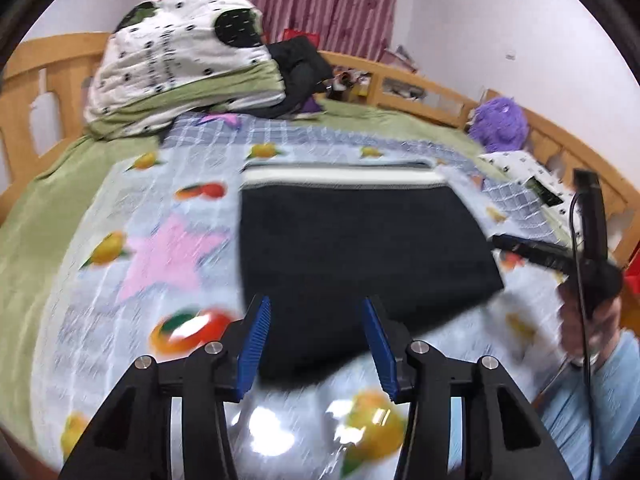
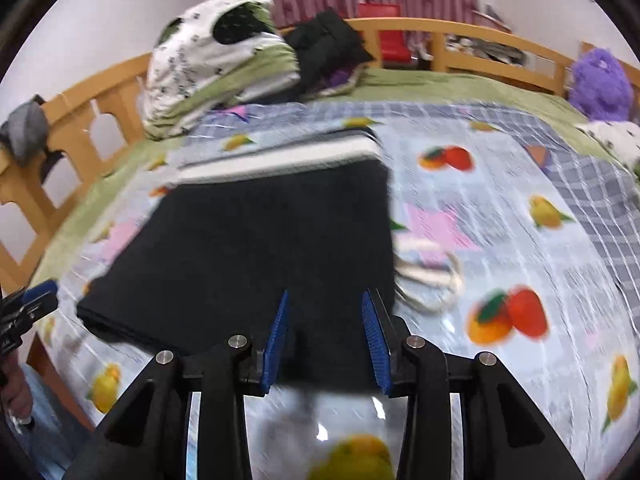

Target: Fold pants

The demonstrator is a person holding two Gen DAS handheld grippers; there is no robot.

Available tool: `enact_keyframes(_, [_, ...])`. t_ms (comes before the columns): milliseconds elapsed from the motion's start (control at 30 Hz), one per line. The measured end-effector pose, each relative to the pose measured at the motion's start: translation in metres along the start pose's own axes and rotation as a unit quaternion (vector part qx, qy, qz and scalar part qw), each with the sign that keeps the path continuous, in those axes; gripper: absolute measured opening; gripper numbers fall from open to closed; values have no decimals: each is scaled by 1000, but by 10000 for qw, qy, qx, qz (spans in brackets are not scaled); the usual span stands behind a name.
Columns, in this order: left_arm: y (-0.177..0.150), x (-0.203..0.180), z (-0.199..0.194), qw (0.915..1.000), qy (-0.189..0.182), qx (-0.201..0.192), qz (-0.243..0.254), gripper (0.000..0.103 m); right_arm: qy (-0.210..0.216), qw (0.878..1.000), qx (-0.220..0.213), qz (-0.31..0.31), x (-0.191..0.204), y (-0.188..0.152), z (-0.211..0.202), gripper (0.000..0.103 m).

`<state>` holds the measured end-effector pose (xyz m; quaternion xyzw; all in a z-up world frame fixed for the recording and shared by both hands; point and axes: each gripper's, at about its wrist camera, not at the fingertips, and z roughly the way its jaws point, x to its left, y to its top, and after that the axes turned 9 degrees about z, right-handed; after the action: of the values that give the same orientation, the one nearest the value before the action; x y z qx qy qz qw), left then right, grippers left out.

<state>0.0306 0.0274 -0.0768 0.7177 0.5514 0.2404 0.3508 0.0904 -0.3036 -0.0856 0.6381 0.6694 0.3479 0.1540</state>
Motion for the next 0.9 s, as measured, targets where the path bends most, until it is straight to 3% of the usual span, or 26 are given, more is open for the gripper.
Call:
enact_keyframes(133, [27, -8, 54, 9998, -138, 139, 14, 46, 141, 9997, -30, -176, 15, 14, 20, 39])
enact_keyframes(233, [20, -12, 96, 9979, 131, 622, 138, 45, -216, 9987, 217, -400, 18, 7, 47, 40])
enact_keyframes(267, [14, -11, 104, 9968, 155, 770, 152, 44, -345, 9976, 59, -595, 21, 4, 47, 39])
enact_keyframes(333, [3, -9, 100, 9978, -23, 652, 90, 44, -679, 9936, -42, -907, 22, -3, 49, 39])
enact_keyframes(467, [-18, -4, 75, 9977, -286, 608, 7, 44, -680, 9950, 23, -732, 4, -10, 41, 38])
enact_keyframes(567, [-30, -7, 65, 9982, -229, 559, 68, 44, -725, 9958, 125, -539, -8, -17, 34, 44])
enact_keyframes(733, [-31, -5, 61, 9978, -206, 628, -69, 43, -694, 9958, 394, -448, -17, -31, 36, 44])
enact_keyframes(900, [-36, 6, 34, 9983, -252, 439, -271, 44, -639, 9974, 302, -157, -24, -30, 28, 45])
